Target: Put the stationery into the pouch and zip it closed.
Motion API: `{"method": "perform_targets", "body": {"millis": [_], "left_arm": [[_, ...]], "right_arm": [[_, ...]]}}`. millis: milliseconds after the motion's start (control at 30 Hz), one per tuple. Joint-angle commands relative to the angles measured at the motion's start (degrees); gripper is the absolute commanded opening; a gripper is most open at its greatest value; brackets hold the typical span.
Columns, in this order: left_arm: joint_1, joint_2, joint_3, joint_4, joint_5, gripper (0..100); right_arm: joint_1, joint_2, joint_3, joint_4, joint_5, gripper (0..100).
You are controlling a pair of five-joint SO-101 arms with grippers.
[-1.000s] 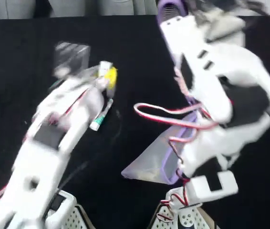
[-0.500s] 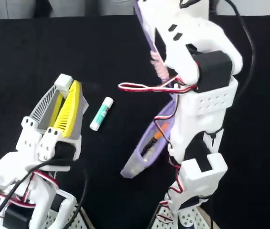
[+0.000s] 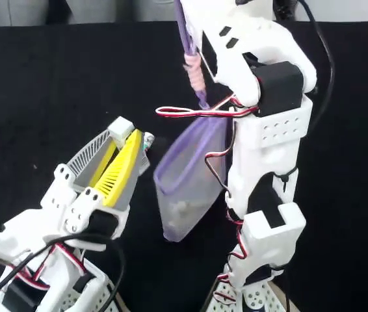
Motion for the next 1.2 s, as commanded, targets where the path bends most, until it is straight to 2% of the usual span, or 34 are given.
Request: {"method": "perform_targets", "body": {"millis": [0, 100, 167, 367, 467, 600, 700, 900, 1033, 1167], "left_arm": [[3.12, -0.09, 3.12, -5.19, 0.53, 3], [7.25, -0.09, 7.25, -9.58, 0.18, 3], [8.57, -0.09, 10.24, -12.48, -2.73, 3], [8.84, -0.35, 13.05, -15.03, -11.25, 3], [4.88, -0.35, 8.84, -15.03, -11.60, 3], [-4.97, -0.26, 4.26, -15.03, -11.52, 3], [-11.47, -0.26, 3.65, -15.12, -7.12, 3], [-22.64, -0.18, 3.82, -15.12, 9.05, 3], [-24.13, 0.70, 4.88, -15.12, 13.63, 3], [-24.31, 7.12, 4.97, -18.90, 14.15, 3]], "right_arm": [[-0.53, -0.66, -0.31, 0.09, -0.53, 1.1], [-0.44, -0.66, -0.31, 0.26, -0.26, 1.1], [-0.44, -0.75, -0.40, 0.88, -0.18, 1.1], [0.53, -0.75, -0.40, 1.32, -0.09, 1.1], [1.14, -0.92, -2.15, 3.43, 0.62, 1.1], [0.62, -2.68, -8.40, 10.90, 4.48, 1.1], [-0.79, -3.82, -12.97, 14.95, 4.84, 1.1], [-1.14, -4.00, -18.59, 19.25, 4.92, 1.1], [-1.23, -4.00, -21.49, 21.36, 4.92, 1.1], [-2.64, -5.67, -22.29, 22.95, 4.92, 1.1]]}}
